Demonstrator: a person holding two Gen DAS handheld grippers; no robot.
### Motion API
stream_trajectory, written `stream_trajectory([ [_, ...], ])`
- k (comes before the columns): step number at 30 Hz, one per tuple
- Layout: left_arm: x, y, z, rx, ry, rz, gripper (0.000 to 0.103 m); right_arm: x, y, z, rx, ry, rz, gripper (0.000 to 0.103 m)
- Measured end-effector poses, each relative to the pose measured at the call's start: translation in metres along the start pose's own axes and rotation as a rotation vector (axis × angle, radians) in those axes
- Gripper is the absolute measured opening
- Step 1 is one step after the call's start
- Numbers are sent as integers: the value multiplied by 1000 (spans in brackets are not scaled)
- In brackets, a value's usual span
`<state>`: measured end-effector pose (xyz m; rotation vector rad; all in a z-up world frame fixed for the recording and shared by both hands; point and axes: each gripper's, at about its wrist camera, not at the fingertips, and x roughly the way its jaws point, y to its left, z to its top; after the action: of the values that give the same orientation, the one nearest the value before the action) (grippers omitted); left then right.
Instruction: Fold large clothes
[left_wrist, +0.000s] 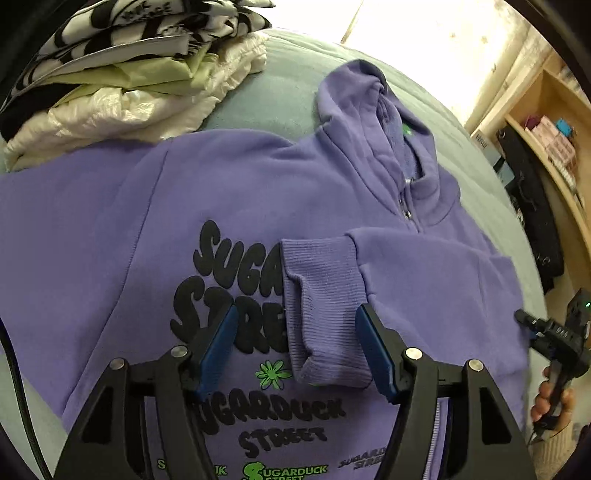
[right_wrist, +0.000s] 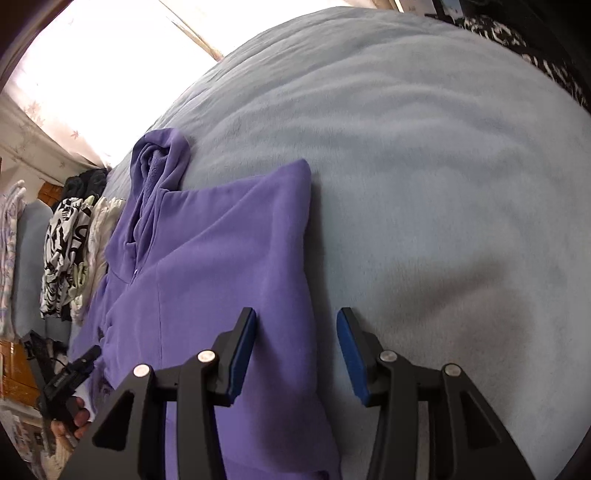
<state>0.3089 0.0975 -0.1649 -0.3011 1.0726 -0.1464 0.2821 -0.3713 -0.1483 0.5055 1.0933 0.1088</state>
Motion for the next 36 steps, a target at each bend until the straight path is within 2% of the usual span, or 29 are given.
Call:
stream_trajectory([
  [4, 6, -10, 1, 25, -1, 2, 63, 2, -3, 3, 38, -9, 31, 46],
  [6, 8, -16, 3, 47, 0, -26, 31, 8, 2, 9, 38, -11, 30, 46],
  [8, 14, -22, 2, 55, 5, -15, 24, 13, 6, 15, 32, -17, 27, 46],
  [9, 13, -25, 2, 69, -11, 2, 17, 16, 8, 17, 28, -19, 22, 46],
  [13, 7, -44, 2, 159, -78, 78, 12, 27, 15, 24, -10, -31, -11, 45],
  [14, 2, -51, 3, 194, -115, 103, 11, 29, 20, 24, -40, -35, -31, 29],
  [15, -2, -55, 4, 217, -148, 113, 11, 28, 25, 24, -72, -53, -48, 19],
  [17, -8, -61, 6, 247, -217, 138, 11, 21, 29, 23, -84, -111, -66, 17],
  [19, -2, -57, 10, 243, -214, 155, 11, 20, 23, 23, -59, -144, -74, 16],
  [21, 13, -51, 12, 234, -167, 165, 13, 28, 19, 22, -46, -136, -101, 17],
  [22, 19, -46, 12, 222, -139, 170, 16, 29, 20, 22, -53, -135, -117, 21],
  [25, 11, -32, 13, 165, -137, 142, 34, 26, 25, 23, -67, -118, -156, 36],
  [26, 4, -27, 14, 138, -141, 130, 45, 24, 27, 24, -62, -107, -165, 38],
  [27, -1, -22, 14, 120, -147, 128, 52, 19, 29, 24, -59, -106, -181, 38],
  [30, -21, -14, 15, 91, -190, 127, 52, 1, 40, 20, -82, -154, -203, 39],
  [32, -34, -16, 16, 84, -211, 110, 52, -12, 53, 13, -112, -176, -188, 40],
  [35, -36, -31, 15, 91, -192, 64, 51, -21, 78, -4, -167, -175, -142, 40],
  [36, -34, -38, 13, 98, -180, 48, 46, -21, 90, -12, -188, -160, -130, 40],
])
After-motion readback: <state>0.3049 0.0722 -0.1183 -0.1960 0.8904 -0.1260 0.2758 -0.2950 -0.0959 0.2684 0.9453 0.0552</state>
